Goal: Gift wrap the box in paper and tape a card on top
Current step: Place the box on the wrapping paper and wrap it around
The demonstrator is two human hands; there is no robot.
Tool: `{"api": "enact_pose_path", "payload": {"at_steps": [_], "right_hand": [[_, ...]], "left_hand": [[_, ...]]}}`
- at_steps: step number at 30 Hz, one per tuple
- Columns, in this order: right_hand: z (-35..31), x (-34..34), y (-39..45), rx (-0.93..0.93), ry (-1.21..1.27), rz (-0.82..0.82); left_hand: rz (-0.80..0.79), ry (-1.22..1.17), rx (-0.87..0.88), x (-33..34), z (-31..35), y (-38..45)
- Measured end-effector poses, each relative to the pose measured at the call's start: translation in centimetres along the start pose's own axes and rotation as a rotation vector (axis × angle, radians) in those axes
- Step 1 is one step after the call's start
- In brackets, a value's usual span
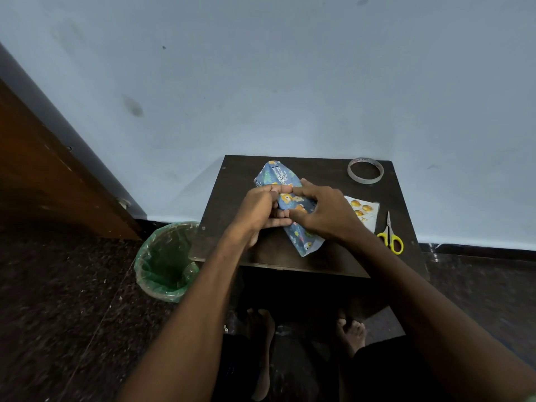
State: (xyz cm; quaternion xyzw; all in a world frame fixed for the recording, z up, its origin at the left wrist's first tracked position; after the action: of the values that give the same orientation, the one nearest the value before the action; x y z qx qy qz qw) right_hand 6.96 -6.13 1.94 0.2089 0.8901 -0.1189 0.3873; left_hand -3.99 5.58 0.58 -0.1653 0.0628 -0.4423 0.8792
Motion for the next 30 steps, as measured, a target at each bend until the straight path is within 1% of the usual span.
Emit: {"api": "enact_pose_path", "payload": {"at_steps": [2,4,6,7,9,11,12,14,16,18,22,24,27,30], "right_hand": [[0.2,-0.2,-0.1,0.002,0.01,0.007],[0.2,0.3,-0.4,0.007,-0.069,-0.008],[-0.2,1.4,-0.7,0.033,-0.22,0.004],[-0.4,1.9,-0.8,0.037,-0.272,0.036],[-0.7,2.5,-0.8,0.005,-0.299,0.092],[-0.7,2.4,-0.5,-0.042,-0.255,0.064],[-0.5,2.1,-0.4,-0.065,-0.236,0.035],[0.0,1.1,0.0,-0.12,-0.247,-0.012],[0.8,0.1,0.4,-0.175,-0.259,-0.068],[1.5,-0.9,0.7,-0.189,-0.238,-0.12],[2.2,-1.8,1.0,-0.203,-0.182,-0.147],[2.5,-1.9,1.1,-0.221,-0.149,-0.158],[3.1,-2.4,1.2,-0.244,-0.16,-0.073],[3.5,-2.8,1.0,-0.222,-0.227,0.06]], "left_hand": [[-0.07,0.039,-0.014,-0.8,0.4,-0.2],[-0.137,0.198,0.038,-1.8,0.5,-0.1],[-0.183,0.449,0.207,-2.8,0.6,0.0],[-0.177,0.599,0.312,-3.2,0.7,0.0],[-0.083,0.859,0.48,-3.8,0.7,0.1],[0.053,1.036,0.579,-4.0,0.9,0.4],[0.088,1.1,0.604,-4.0,1.1,0.4],[0.078,1.136,0.605,-3.7,1.4,0.4],[0.044,1.089,0.611,-3.2,1.4,0.3],[0.037,1.078,0.622,-2.9,1.3,0.2],[0.076,1.192,0.625,-2.3,1.4,-0.1],[0.123,1.276,0.624,-1.3,1.2,-0.1],[0.174,1.293,0.663,0.5,1.0,0.0],[0.172,1.248,0.626,0.8,0.9,0.1]]}}
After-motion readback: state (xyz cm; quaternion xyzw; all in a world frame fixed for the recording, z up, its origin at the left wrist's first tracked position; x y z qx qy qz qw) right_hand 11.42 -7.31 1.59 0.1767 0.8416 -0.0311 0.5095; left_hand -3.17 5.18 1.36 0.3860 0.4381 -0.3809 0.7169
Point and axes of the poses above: each hand's wrist, its own y-axis towards the middle knuckle, its own x-axis out of the palm, z = x × y, the point moved 3 cm from there along y, towards the middle knuckle, and after that the axes turned 6 degrees about -z, right-handed, at the moved point
